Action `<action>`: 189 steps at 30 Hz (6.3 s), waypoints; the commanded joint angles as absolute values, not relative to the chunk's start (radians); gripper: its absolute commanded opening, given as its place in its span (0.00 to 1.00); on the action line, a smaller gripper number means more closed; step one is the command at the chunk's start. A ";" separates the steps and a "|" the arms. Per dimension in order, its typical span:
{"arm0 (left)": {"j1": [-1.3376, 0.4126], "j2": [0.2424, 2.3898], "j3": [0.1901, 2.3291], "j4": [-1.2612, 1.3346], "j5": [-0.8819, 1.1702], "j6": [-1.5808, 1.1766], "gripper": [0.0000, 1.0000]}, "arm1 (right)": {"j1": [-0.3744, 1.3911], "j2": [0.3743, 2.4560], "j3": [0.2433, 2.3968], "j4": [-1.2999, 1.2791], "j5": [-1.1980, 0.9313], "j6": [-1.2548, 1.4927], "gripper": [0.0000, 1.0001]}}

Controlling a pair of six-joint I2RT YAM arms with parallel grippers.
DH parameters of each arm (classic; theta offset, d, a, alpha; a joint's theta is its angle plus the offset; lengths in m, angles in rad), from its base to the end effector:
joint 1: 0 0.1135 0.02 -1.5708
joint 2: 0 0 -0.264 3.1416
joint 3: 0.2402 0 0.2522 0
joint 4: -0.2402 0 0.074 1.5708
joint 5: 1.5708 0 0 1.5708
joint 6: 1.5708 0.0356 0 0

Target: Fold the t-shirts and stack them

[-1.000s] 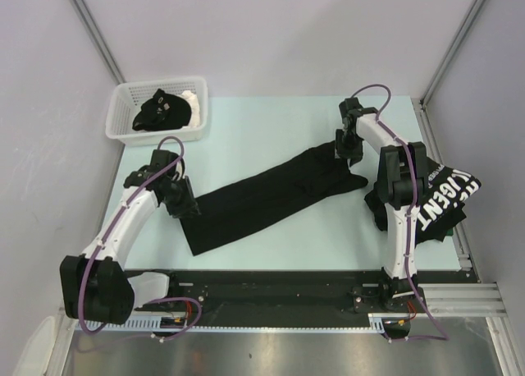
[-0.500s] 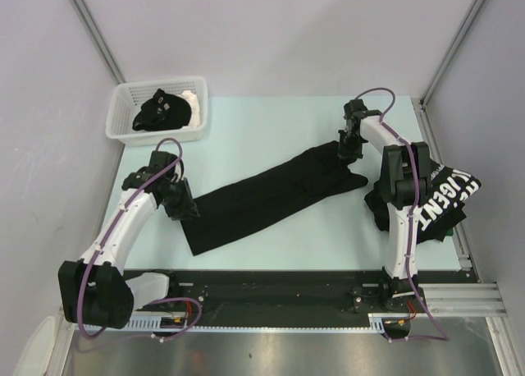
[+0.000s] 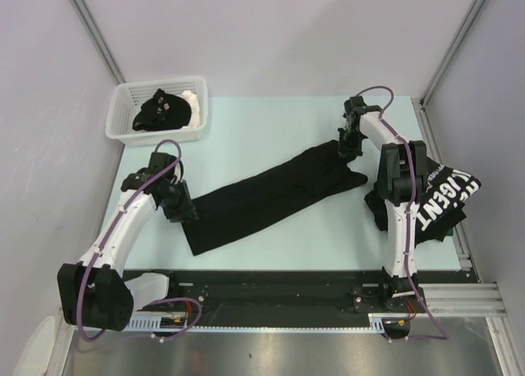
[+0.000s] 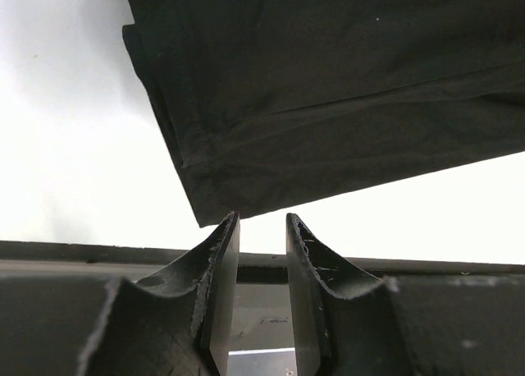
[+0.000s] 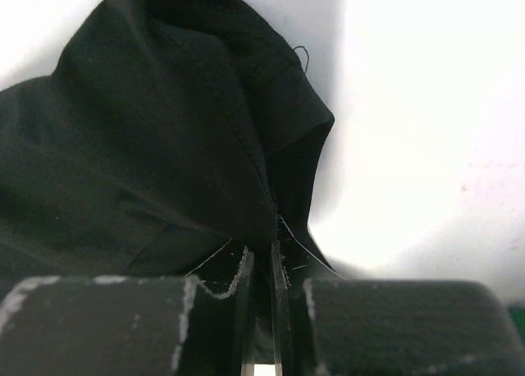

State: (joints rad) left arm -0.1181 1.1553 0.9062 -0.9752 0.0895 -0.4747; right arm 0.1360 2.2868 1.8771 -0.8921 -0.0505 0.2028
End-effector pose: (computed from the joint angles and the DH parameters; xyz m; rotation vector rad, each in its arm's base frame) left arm 0.2010 -0.0271 0.2498 -0.4791 2.7834 -0.2653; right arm 0.4664 0.0656 0.1645 0.0864 2.8805 0.1375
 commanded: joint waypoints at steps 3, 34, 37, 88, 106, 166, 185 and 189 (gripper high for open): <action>-0.126 1.126 0.939 -0.999 0.069 -0.495 0.34 | 0.132 2.424 2.025 -0.775 -0.058 0.186 0.08; -0.140 1.066 0.940 -1.081 0.081 -0.522 0.34 | 0.296 2.643 2.476 -0.554 -0.265 0.206 0.21; -0.143 1.069 0.920 -1.074 0.084 -0.528 0.34 | 0.313 2.632 2.479 -0.487 -0.273 0.210 0.21; -0.228 1.249 0.853 -0.853 0.146 -0.505 0.36 | 0.221 2.146 2.152 -0.574 -0.023 0.094 1.00; -0.403 1.338 0.890 -0.883 0.019 -0.522 0.40 | 0.311 1.901 1.961 -0.680 0.115 0.054 1.00; -0.408 1.325 0.874 -0.884 0.015 -0.552 0.00 | 0.322 1.856 1.947 -0.718 0.043 0.106 1.00; -0.515 1.342 0.858 -0.868 0.044 -0.624 0.01 | 0.322 1.848 1.908 -0.696 0.034 0.106 0.99; -0.535 1.353 0.845 -0.856 0.046 -0.637 0.01 | 0.322 1.845 1.898 -0.696 0.037 0.101 1.00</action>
